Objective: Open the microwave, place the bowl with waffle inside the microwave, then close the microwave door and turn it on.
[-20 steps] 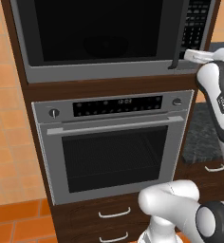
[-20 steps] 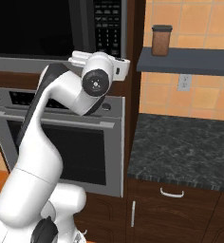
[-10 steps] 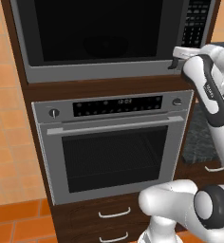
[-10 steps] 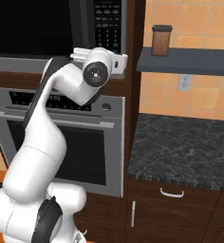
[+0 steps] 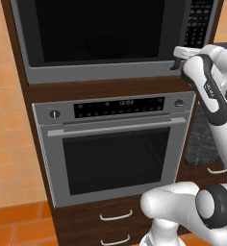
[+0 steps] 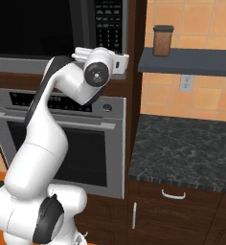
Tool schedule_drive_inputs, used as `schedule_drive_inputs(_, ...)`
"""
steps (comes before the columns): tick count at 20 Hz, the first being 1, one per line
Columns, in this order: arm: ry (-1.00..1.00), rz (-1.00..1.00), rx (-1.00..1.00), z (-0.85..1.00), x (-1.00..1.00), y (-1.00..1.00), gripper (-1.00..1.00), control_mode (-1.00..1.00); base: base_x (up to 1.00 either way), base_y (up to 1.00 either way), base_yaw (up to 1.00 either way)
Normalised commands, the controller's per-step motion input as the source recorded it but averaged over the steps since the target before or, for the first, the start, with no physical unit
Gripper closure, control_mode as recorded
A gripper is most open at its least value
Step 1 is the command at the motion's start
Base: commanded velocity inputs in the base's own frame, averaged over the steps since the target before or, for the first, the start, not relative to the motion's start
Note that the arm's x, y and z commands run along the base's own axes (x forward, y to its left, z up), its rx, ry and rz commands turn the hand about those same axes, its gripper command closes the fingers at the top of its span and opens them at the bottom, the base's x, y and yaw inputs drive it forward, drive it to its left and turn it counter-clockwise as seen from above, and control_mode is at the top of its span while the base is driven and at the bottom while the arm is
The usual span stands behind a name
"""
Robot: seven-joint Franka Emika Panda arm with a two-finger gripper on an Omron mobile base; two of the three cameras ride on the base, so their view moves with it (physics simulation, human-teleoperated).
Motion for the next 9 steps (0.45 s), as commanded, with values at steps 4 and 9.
schedule_drive_inputs(4,-0.01,0.00,0.00,-0.02,0.30,0.00,1.00,-1.00,0.00,0.00,0.00)
schedule_drive_inputs(9,-0.08,0.00,0.00,0.04,-0.33,0.35,1.00,-1.00,0.00,0.00,0.00)
